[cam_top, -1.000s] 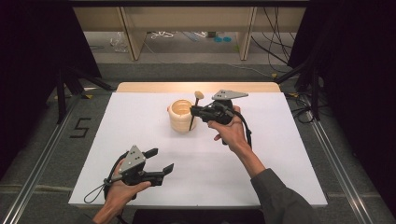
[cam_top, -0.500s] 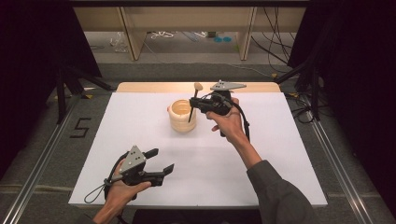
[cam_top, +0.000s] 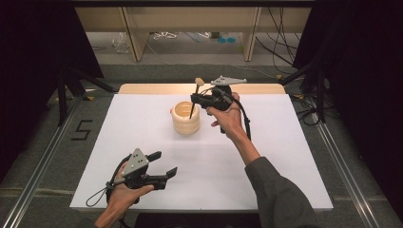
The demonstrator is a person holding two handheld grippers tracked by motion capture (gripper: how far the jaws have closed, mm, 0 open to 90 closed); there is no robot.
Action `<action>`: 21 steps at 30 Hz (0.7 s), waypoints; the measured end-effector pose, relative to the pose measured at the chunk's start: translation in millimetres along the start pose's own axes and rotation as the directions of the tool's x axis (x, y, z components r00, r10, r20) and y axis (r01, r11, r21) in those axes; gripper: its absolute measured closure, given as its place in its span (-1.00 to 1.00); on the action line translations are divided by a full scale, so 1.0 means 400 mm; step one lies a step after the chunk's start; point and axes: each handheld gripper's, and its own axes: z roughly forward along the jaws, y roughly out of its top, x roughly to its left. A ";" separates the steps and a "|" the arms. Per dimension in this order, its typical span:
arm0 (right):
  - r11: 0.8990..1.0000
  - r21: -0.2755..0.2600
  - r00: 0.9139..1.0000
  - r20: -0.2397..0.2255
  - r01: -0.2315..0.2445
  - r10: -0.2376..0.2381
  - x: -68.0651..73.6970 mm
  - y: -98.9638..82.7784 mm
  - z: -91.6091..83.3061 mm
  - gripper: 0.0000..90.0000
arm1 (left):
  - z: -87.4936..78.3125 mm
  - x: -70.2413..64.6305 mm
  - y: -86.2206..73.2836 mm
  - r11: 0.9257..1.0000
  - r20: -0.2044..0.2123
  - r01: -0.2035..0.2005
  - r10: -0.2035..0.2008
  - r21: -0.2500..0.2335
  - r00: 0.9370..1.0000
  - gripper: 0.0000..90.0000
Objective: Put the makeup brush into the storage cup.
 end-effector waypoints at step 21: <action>0.999 0.012 0.998 0.057 -0.041 0.040 -0.037 0.017 0.048 0.85 | 0.001 -0.003 -0.001 1.000 -0.002 0.007 -0.007 0.010 1.000 -0.57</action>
